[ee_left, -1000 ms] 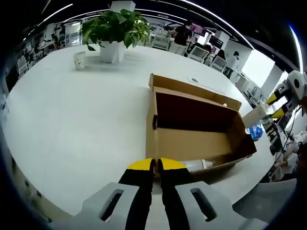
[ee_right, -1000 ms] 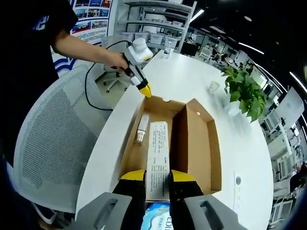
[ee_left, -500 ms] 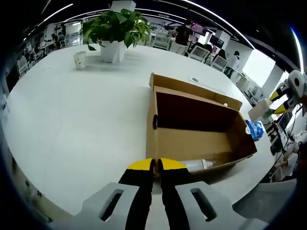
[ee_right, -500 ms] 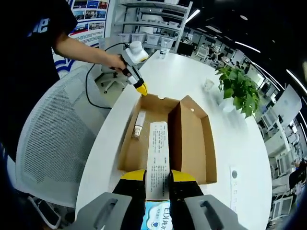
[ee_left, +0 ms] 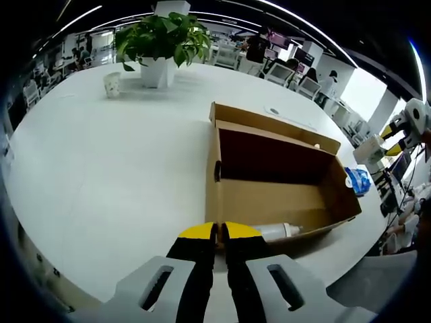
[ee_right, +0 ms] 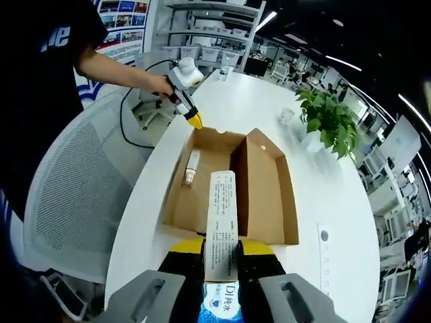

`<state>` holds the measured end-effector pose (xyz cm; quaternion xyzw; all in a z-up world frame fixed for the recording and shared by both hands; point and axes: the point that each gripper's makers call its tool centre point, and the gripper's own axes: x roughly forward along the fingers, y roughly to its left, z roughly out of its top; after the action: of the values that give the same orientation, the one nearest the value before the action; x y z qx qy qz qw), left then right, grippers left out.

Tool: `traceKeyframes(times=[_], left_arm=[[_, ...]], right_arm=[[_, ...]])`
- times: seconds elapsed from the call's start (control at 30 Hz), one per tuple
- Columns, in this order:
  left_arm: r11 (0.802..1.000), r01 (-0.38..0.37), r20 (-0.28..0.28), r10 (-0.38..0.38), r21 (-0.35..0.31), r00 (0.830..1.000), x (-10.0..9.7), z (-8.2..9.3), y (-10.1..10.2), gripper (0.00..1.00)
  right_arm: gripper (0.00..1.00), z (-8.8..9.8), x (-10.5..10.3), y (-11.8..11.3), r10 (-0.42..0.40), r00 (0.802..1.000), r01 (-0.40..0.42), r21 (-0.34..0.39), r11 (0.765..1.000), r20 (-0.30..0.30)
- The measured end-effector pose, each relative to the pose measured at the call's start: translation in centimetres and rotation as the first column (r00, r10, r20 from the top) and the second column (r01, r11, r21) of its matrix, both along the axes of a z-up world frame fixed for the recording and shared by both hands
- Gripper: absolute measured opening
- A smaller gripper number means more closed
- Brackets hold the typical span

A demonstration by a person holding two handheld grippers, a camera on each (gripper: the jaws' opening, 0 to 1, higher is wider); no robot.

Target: Operate the shoe box by opening the lid, removing the specified soft item, and placing it in the target area until the item is outside and the box remains undamaged.

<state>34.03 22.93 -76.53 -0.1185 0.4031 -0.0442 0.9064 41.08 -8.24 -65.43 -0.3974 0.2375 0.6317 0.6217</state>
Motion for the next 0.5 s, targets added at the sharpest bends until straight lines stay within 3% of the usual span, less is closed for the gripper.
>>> traceKeyframes(times=[0.5], left_arm=[[1.000,0.008,-0.011,-0.008,0.009,1.000,-0.1,0.1,0.0,0.02]], right_arm=[[0.14,-0.1,1.9,-3.1,-0.040,0.999,0.040,-0.014,0.999,0.012]])
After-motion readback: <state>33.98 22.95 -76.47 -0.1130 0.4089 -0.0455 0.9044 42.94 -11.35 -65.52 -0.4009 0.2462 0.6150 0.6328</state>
